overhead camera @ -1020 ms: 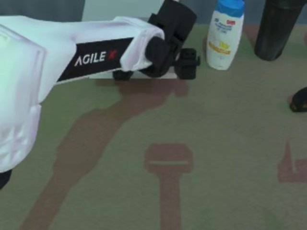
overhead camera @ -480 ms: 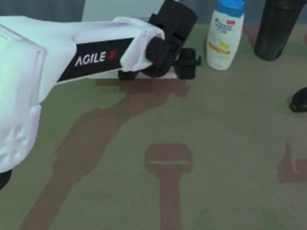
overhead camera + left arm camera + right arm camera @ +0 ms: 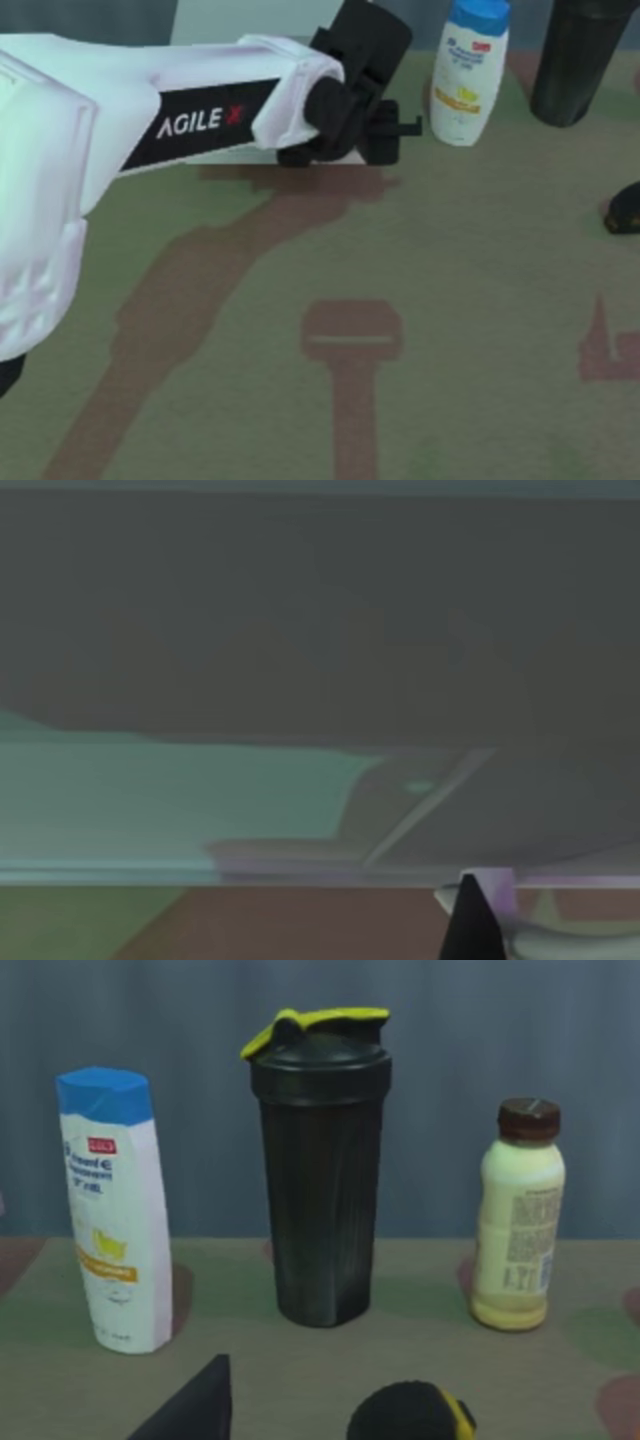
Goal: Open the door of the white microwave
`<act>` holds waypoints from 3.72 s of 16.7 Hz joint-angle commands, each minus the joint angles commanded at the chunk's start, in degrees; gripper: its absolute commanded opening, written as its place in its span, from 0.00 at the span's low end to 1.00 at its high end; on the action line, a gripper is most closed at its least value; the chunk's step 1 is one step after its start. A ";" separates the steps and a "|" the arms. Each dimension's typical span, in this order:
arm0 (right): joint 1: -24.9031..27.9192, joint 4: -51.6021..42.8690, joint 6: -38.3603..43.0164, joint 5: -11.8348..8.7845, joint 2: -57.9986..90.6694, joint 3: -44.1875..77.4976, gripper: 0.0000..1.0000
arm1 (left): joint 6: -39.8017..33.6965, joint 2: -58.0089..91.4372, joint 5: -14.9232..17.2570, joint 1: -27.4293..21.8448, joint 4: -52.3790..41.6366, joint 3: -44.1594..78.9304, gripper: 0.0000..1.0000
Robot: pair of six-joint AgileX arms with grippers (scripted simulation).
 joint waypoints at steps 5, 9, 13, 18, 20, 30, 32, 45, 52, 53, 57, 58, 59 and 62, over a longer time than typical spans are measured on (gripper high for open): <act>0.00 0.00 0.00 0.00 0.00 0.00 1.00 | 0.00 0.00 0.00 0.00 0.00 0.00 0.00; 0.00 0.00 0.00 0.00 0.00 0.00 1.00 | -0.15 -1.41 0.80 -2.16 -0.47 -2.84 0.00; 0.00 0.00 0.00 0.00 0.00 0.00 1.00 | -0.88 -3.33 -0.17 -2.05 1.02 -5.50 0.00; 0.00 0.00 0.00 0.00 0.00 0.00 1.00 | -1.76 -4.99 -1.22 -1.97 2.51 -8.15 0.00; 0.00 0.00 0.00 0.00 0.00 0.00 1.00 | -1.76 -4.99 -1.22 -1.97 2.51 -8.15 0.00; 0.00 0.00 0.00 0.00 0.00 0.00 1.00 | -1.76 -4.99 -1.22 -1.97 2.51 -8.15 0.00; 0.00 0.00 0.00 0.00 0.00 0.00 1.00 | -1.76 -4.99 -1.22 -1.97 2.51 -8.15 0.00; 0.00 0.00 0.00 0.00 0.00 0.00 1.00 | -1.04 -5.29 -0.38 -2.17 3.17 -9.39 0.00; 0.00 0.00 0.00 0.00 0.00 0.00 1.00 | 1.23 -7.47 0.75 -1.69 5.28 -12.31 0.00; 0.00 0.00 0.00 0.00 0.00 0.00 1.00 | 1.23 -7.47 0.75 -1.69 5.28 -12.31 0.00; 0.00 0.00 0.00 0.00 0.00 0.00 1.00 | 1.23 -7.47 0.75 -1.69 5.28 -12.31 0.00; 0.00 0.00 0.00 0.00 0.00 0.00 1.00 | 1.23 -7.47 0.75 -1.69 5.28 -12.31 0.00; 0.00 0.00 0.00 0.00 0.00 0.00 1.00 | 1.23 -7.47 0.75 -1.69 5.28 -12.31 0.00; 0.00 0.00 0.00 0.00 0.00 0.00 1.00 | 1.23 -7.47 0.75 -1.69 5.28 -12.31 0.00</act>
